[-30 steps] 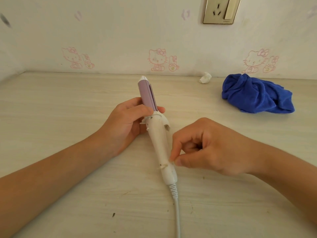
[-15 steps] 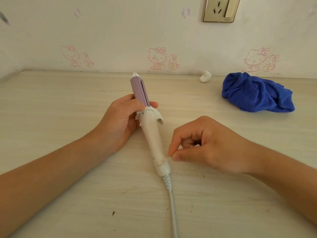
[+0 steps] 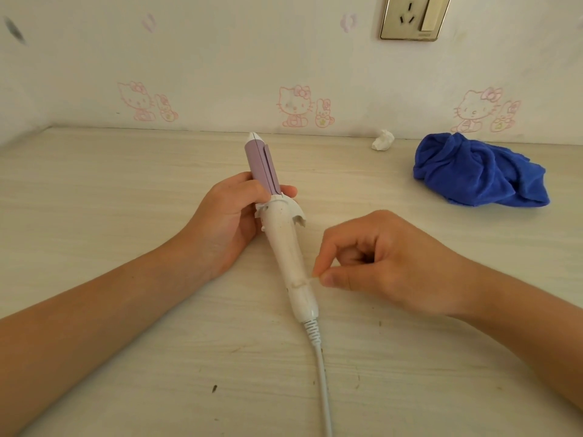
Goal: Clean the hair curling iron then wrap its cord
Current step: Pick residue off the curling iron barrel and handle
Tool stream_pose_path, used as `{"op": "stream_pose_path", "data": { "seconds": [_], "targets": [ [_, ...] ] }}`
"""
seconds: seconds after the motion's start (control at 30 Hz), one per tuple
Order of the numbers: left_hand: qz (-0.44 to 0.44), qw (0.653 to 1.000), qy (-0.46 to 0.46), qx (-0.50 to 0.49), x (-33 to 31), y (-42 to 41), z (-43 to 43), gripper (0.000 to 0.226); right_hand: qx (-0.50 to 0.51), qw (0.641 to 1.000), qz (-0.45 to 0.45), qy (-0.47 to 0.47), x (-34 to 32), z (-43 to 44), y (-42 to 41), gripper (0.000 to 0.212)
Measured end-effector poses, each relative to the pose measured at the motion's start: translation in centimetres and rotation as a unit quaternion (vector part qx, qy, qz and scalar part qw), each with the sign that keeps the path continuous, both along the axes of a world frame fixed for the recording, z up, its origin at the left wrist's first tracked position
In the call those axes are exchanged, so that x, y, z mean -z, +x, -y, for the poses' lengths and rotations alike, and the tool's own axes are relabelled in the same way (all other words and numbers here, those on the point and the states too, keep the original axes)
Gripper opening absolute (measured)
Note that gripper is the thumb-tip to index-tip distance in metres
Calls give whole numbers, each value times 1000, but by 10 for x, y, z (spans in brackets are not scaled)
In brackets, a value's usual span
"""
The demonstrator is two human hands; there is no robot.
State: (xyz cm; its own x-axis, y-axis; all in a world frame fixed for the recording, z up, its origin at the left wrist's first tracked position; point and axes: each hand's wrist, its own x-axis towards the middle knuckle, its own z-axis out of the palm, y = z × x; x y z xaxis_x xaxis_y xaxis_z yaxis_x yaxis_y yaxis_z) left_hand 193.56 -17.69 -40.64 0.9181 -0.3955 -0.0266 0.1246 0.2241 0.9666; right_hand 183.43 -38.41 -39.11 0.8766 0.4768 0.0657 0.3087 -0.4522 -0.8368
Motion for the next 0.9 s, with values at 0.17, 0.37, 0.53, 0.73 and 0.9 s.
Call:
{"op": "stream_pose_path", "data": {
  "seconds": [0.17,0.37,0.53,0.73,0.9],
  "targets": [
    [2,1000,1,1,1,0,0,41,-25,999,-24,0,-2,-1,-1,10],
    [19,1000,15,12,2,-1,0,37,-23,1000,-14,-1,-2,-2,-1,10],
    [44,998,28,33,4,-3,2,30,39,998,48,19,-2,-3,1,12],
    [63,995,42,72,5,-4,0,35,76,989,121,44,0,-8,2,12],
    [76,991,55,95,7,-2,-2,34,81,988,127,45,1,-8,3,12]
  ]
}}
